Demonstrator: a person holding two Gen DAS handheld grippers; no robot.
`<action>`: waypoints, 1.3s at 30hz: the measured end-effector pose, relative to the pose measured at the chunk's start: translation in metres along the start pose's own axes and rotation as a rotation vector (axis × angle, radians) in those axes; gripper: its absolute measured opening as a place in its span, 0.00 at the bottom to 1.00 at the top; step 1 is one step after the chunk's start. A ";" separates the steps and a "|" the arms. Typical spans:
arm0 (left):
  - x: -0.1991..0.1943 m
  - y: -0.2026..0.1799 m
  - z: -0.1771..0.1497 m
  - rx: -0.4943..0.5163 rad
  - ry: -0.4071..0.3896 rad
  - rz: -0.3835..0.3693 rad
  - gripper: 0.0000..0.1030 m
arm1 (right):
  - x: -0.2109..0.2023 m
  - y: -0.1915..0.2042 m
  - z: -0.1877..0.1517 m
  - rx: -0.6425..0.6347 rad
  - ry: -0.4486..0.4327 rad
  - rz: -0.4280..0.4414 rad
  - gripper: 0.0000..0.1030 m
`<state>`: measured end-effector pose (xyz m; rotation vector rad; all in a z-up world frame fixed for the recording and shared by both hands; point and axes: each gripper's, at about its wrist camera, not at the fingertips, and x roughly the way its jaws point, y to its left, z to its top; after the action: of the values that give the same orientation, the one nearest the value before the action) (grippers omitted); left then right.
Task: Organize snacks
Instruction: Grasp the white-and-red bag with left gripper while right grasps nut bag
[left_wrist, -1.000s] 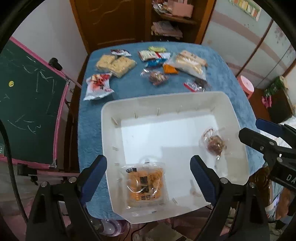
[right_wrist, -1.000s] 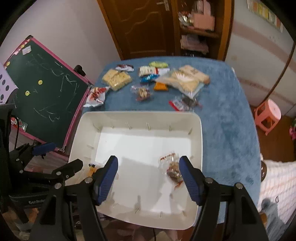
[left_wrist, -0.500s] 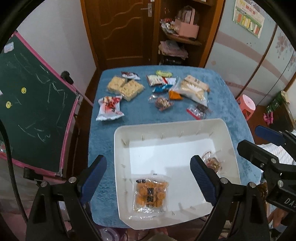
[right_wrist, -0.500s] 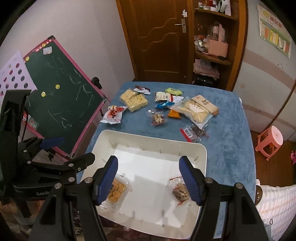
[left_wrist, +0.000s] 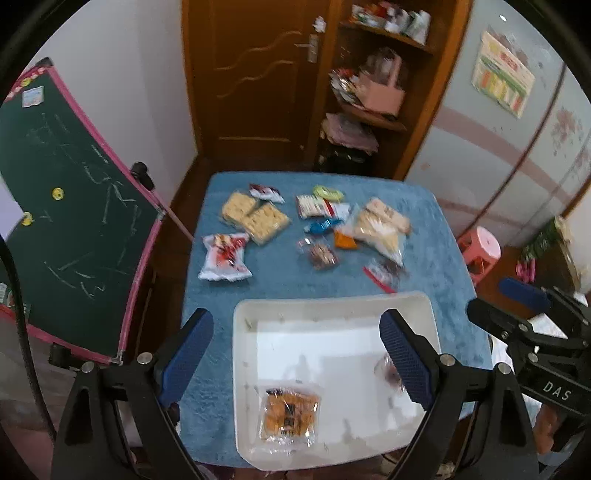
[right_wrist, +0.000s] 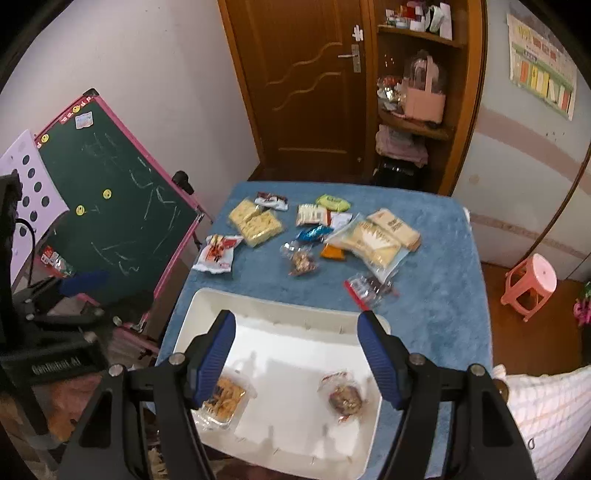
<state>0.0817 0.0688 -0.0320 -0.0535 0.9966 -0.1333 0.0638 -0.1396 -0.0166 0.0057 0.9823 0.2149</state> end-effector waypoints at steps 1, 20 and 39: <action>-0.003 0.002 0.006 -0.003 -0.014 0.010 0.88 | -0.002 -0.001 0.005 -0.004 -0.009 -0.002 0.67; 0.023 0.043 0.094 -0.032 -0.105 0.199 0.88 | 0.013 0.004 0.098 -0.077 -0.135 0.013 0.75; 0.246 0.110 0.104 -0.136 0.285 0.125 0.88 | 0.230 -0.025 0.128 -0.033 0.222 0.068 0.75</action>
<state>0.3105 0.1427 -0.1926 -0.0982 1.2897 0.0436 0.2969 -0.1104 -0.1378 -0.0154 1.2010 0.2992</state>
